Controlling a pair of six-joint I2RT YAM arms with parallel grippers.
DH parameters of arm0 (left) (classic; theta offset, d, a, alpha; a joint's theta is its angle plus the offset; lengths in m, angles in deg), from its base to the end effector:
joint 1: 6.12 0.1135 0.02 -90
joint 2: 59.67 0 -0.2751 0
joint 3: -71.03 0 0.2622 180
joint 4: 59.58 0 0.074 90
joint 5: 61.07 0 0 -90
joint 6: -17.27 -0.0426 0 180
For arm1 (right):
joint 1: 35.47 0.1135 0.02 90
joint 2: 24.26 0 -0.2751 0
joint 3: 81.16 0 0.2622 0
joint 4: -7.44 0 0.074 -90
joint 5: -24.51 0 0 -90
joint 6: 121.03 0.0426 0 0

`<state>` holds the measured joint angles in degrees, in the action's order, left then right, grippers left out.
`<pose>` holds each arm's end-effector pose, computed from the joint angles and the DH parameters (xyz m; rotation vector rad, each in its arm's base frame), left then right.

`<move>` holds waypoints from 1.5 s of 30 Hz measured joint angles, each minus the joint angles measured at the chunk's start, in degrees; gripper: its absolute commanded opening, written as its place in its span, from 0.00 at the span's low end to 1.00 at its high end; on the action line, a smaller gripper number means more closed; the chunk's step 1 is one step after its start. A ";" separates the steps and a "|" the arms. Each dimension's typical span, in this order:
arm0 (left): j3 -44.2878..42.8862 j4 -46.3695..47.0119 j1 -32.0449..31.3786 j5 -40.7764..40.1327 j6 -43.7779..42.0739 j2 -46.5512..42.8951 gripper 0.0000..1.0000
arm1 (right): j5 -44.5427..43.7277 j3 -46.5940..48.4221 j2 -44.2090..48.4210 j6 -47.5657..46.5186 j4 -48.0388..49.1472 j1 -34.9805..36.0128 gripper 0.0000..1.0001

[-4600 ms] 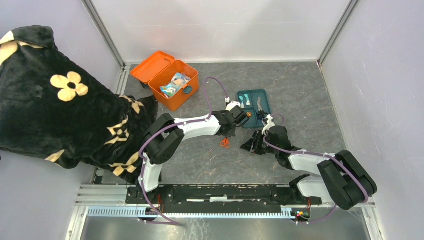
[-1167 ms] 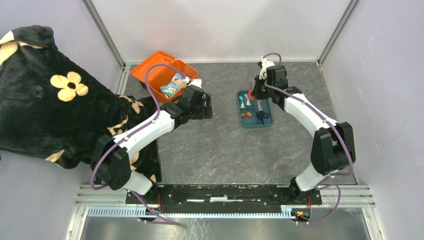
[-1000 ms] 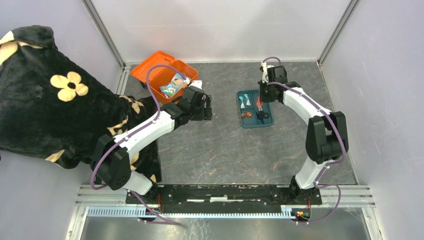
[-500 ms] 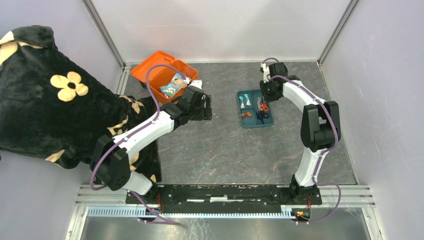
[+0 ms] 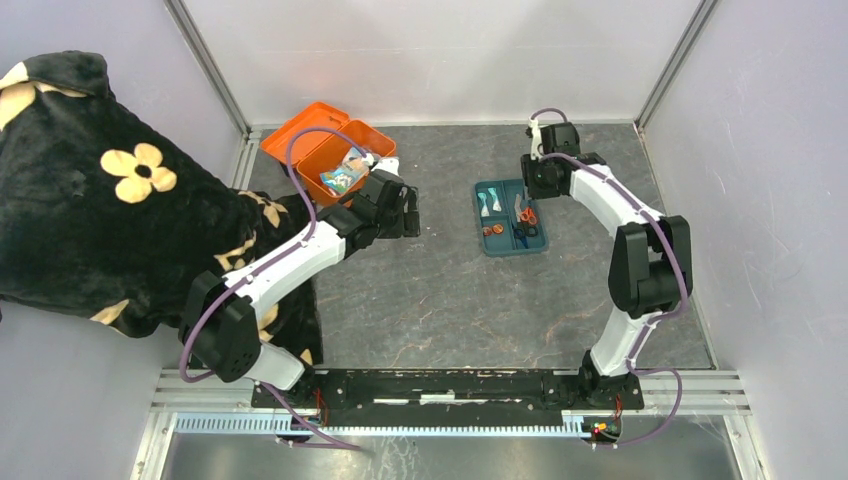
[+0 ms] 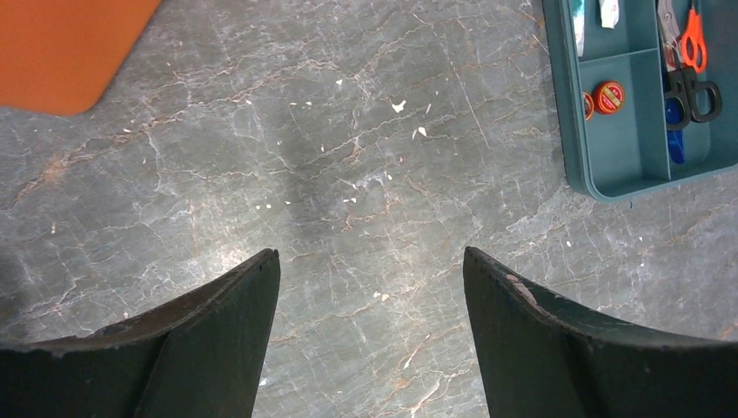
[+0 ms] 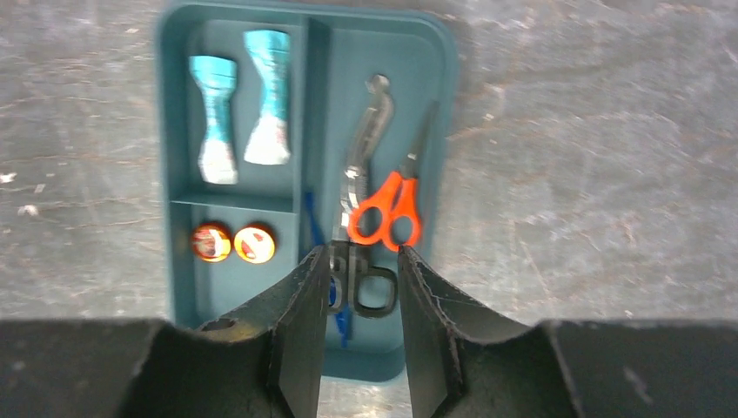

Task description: Organize the medicine kit

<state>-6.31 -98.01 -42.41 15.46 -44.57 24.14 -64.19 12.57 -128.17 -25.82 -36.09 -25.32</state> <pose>0.2740 -0.1889 0.2760 0.0515 2.3444 -0.2846 0.4066 0.0738 0.2402 -0.1177 2.5106 0.1383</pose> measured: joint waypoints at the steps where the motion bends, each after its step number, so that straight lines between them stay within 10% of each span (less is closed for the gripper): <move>1: 0.02 0.02 0.22 0.00 0.00 -0.09 0.83 | 0.46 0.00 0.20 0.44 0.28 0.59 0.39; 18: 0.02 0.02 0.72 -1.25 -1.09 -0.68 0.83 | 1.01 0.00 -6.97 1.99 0.46 6.36 0.36; 35: -0.39 0.28 2.91 -4.66 -5.14 -1.70 0.86 | -0.20 -1.16 -10.47 2.51 4.61 6.62 0.00; 45: -11.80 2.21 8.72 -10.47 -14.64 2.27 0.95 | -1.66 -10.08 -5.18 2.49 12.46 6.69 0.00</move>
<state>-18.11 -95.81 -33.69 4.99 -59.22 26.42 -65.85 2.50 -133.35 -23.32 -23.63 -18.63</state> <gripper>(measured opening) 0.901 0.010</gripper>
